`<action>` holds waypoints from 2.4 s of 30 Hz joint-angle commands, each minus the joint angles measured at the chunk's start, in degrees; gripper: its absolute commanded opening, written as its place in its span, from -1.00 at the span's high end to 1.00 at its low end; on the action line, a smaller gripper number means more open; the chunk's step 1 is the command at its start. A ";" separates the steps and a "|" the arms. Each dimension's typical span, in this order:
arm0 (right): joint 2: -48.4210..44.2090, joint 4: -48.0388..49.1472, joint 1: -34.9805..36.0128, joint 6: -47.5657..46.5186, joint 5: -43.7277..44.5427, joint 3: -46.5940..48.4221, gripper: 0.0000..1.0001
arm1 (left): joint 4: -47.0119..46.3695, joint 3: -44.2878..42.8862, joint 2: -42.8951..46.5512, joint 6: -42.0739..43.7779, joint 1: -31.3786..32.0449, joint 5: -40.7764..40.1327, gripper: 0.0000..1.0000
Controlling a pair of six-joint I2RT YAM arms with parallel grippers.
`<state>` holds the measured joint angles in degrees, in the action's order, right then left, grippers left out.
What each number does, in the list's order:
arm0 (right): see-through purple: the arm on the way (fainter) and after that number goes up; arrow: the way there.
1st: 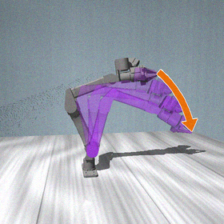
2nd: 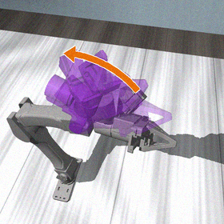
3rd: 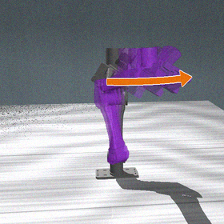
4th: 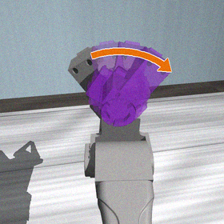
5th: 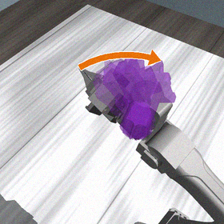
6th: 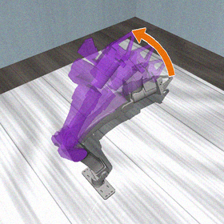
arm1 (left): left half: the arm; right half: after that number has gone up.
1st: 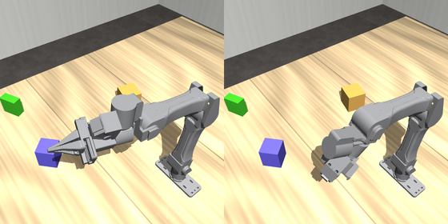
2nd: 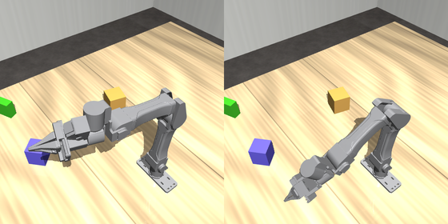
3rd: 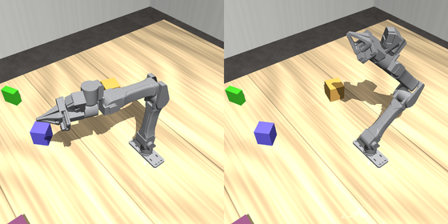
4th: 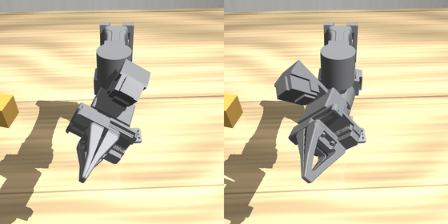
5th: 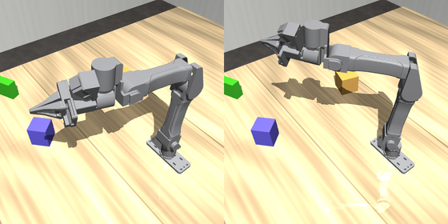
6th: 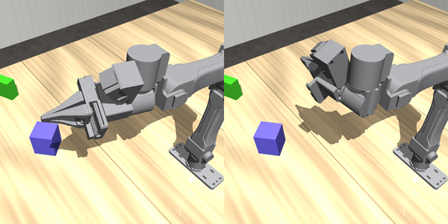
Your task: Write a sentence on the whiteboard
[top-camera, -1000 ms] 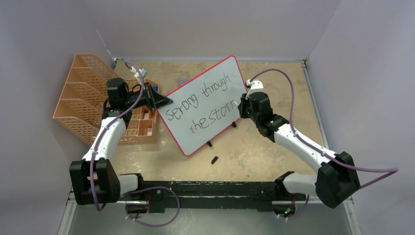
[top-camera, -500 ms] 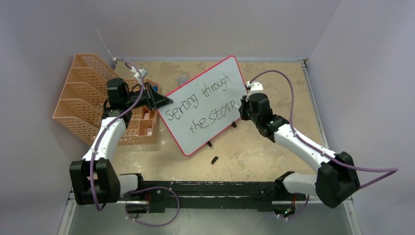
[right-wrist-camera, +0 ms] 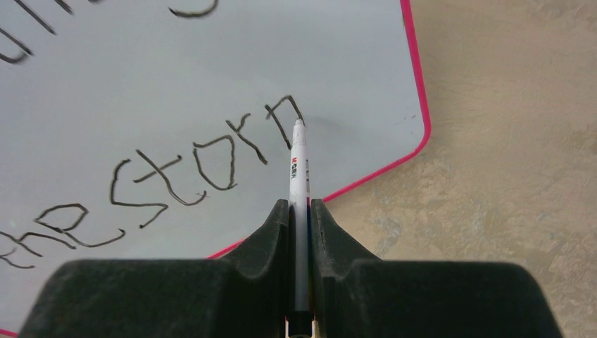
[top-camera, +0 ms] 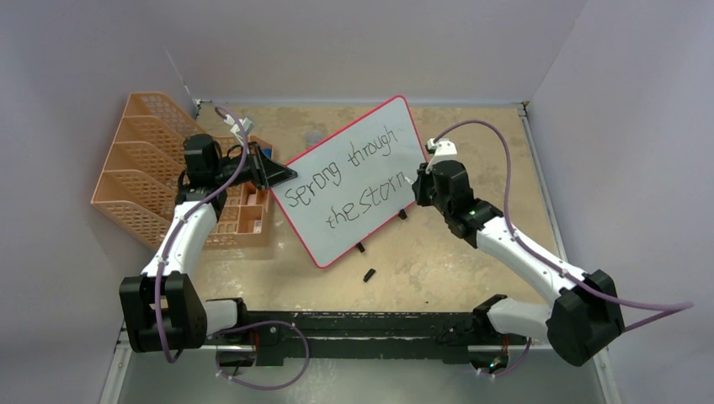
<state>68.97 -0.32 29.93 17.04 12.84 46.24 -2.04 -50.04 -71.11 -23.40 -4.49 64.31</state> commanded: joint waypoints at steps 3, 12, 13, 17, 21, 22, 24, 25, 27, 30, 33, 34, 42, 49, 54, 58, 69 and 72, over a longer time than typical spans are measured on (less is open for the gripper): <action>-2.39 3.57 -0.23 -0.68 0.38 1.18 1.00 | -2.18 -1.78 1.03 1.86 -0.61 0.15 1.00; -0.30 5.41 -0.18 -1.20 -0.12 1.98 1.00 | -2.17 -1.82 0.98 1.92 -0.61 0.15 1.00; -0.13 5.57 -0.20 -1.25 -0.22 1.98 1.00 | -2.17 -1.86 1.00 1.94 -0.61 0.19 1.00; 0.58 6.19 -0.22 -1.19 -0.49 2.09 1.00 | -2.17 -1.73 0.97 1.95 -0.61 0.23 1.00; 0.98 6.56 -0.22 -1.43 -0.48 2.60 1.00 | -2.13 -1.79 0.89 1.95 -0.61 0.30 1.00; 1.09 6.60 -0.20 -1.47 -0.50 2.70 1.00 | -2.17 -1.79 1.00 1.95 -0.61 0.30 1.00; 1.39 6.75 -0.16 -1.48 -0.47 2.80 1.00 | -2.16 -1.76 0.98 1.95 -0.61 0.35 1.00; 1.54 6.81 -0.22 -1.41 -0.60 2.80 1.00 | -2.15 -1.81 0.98 1.95 -0.61 0.37 1.00; 1.73 7.06 -0.18 -1.43 -0.71 2.72 1.00 | -2.13 -1.79 0.97 1.95 -0.61 0.33 1.00; 1.78 7.49 -0.22 -1.39 -0.55 2.55 1.00 | -2.13 -1.76 0.98 1.95 -0.61 0.37 1.00; 1.78 7.76 -0.23 -1.45 -0.34 2.79 1.00 | -2.16 -1.88 0.90 1.95 -0.61 0.44 1.00; 1.78 7.85 -0.18 -1.45 -0.28 2.87 1.00 | -2.17 -1.86 0.89 1.95 -0.61 0.46 1.00; 2.59 8.49 -0.28 -1.57 1.23 3.49 1.00 | -2.09 -1.81 0.99 1.95 -0.61 0.46 1.00; 3.49 7.48 -0.98 -1.30 3.15 3.52 1.00 | -2.14 -1.86 0.99 1.95 -0.61 0.37 1.00; 3.89 6.70 -1.37 -0.76 3.68 3.00 1.00 | -2.18 -1.90 1.00 1.95 -0.61 0.37 1.00; 3.96 5.81 -1.42 -0.61 3.26 2.76 1.00 | -2.18 -1.84 1.00 1.95 -0.61 0.25 1.00; 4.28 2.56 -1.39 0.39 1.57 1.65 1.00 | -2.17 -1.80 1.14 1.86 -0.61 -0.01 1.00; 4.29 2.26 -1.39 0.66 1.81 1.49 1.00 | -2.18 -1.78 1.24 1.86 -0.61 -0.10 1.00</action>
<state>72.82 2.39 28.73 16.73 15.42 47.37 -2.04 -50.04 -71.11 -23.40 -4.49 64.03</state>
